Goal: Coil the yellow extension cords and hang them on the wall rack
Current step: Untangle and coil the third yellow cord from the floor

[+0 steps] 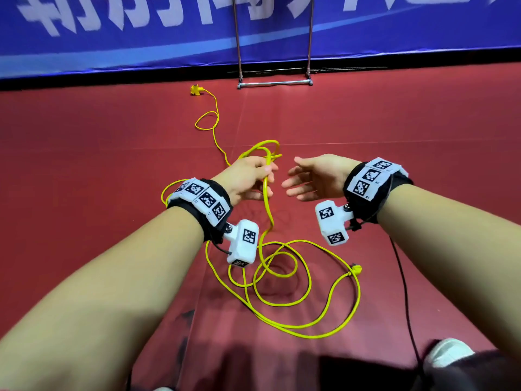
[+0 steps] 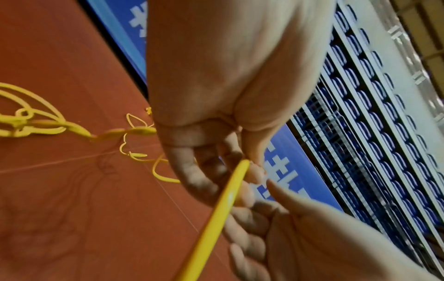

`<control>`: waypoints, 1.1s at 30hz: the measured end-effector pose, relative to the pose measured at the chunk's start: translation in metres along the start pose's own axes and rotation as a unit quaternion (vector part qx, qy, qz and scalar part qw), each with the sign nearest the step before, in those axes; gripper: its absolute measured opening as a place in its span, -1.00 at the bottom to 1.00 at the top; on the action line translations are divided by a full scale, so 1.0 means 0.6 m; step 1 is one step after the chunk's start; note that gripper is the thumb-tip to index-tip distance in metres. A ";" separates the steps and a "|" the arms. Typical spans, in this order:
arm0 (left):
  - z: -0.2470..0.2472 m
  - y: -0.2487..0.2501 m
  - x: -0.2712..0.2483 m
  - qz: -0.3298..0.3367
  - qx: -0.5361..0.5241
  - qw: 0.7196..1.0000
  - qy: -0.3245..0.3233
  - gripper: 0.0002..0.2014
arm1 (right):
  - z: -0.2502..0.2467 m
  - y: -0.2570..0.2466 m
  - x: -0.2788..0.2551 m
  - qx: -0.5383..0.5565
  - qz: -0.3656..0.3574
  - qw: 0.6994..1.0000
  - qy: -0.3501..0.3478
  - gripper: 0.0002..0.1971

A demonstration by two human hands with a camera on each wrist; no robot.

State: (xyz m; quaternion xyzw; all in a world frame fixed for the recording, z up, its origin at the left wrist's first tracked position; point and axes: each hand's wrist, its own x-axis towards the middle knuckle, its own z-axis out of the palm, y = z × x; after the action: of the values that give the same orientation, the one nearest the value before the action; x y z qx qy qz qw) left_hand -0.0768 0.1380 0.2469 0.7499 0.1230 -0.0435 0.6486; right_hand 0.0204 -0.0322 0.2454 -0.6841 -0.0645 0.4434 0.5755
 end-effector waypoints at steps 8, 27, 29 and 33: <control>0.060 0.020 -0.014 0.017 0.111 0.990 -0.082 -0.80 | 0.017 -0.020 -0.008 0.029 -0.059 0.998 0.007 -0.80; -0.015 -0.023 0.006 0.040 0.150 0.985 0.073 -0.86 | 0.009 -0.013 -0.007 -0.106 -0.150 0.983 0.015 -0.71; -0.018 -0.028 0.012 0.074 0.188 0.976 0.079 -0.92 | 0.007 -0.011 -0.004 -0.108 -0.155 0.982 0.031 -0.73; -0.021 -0.026 0.026 0.097 0.248 0.956 0.122 -0.81 | 0.006 -0.010 0.001 -0.115 -0.176 0.976 0.064 -0.77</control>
State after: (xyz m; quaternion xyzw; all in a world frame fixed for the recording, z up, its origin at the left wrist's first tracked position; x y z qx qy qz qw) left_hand -0.0666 0.1546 0.2303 0.8949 0.1130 0.0821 0.4239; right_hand 0.0209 -0.0272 0.2502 -0.7505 -0.1975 0.2805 0.5648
